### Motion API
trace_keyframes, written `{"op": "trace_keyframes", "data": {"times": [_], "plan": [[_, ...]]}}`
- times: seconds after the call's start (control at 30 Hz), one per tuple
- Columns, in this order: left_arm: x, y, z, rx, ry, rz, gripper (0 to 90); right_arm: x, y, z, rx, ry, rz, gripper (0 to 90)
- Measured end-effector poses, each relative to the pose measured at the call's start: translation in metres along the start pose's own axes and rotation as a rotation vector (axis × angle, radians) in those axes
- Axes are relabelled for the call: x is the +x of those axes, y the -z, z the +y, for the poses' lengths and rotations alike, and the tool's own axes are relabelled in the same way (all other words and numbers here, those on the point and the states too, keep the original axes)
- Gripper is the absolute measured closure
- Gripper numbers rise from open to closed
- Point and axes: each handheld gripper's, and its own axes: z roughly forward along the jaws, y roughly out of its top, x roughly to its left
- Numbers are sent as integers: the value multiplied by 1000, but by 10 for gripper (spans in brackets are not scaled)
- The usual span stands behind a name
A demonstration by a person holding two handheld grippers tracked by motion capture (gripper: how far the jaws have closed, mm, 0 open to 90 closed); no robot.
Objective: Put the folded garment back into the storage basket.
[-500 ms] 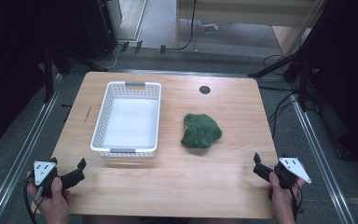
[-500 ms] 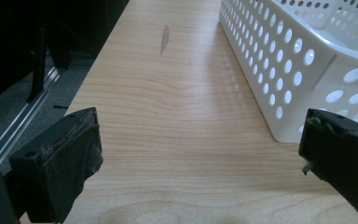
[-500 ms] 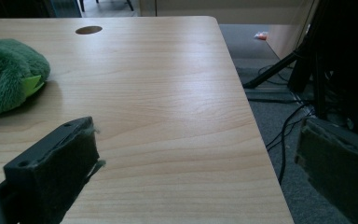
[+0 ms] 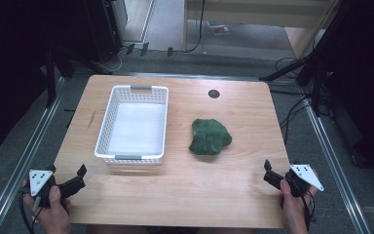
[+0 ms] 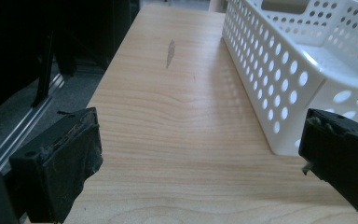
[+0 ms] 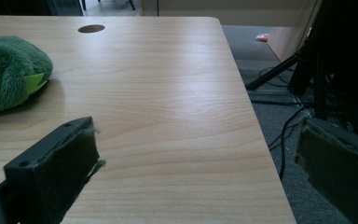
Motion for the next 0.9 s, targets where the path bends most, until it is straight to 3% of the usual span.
{"op": "trace_keyframes", "data": {"times": [0.37, 0.53, 0.63, 0.9], "plan": [[-15, 19, 30, -22, -4, -45, 2, 1, 0, 0, -2, 3, -1, 0], [-27, 25, 46, -6, -17, -65, 2, 0, -1, 0, 5, -3, 1, 0], [-32, 26, 52, -3, -16, -81, 2, 0, -1, 0, 4, 0, 3, 0], [-61, 17, 70, 29, -41, -141, 2, 1, -2, 1, 7, 6, 7, 0]]}}
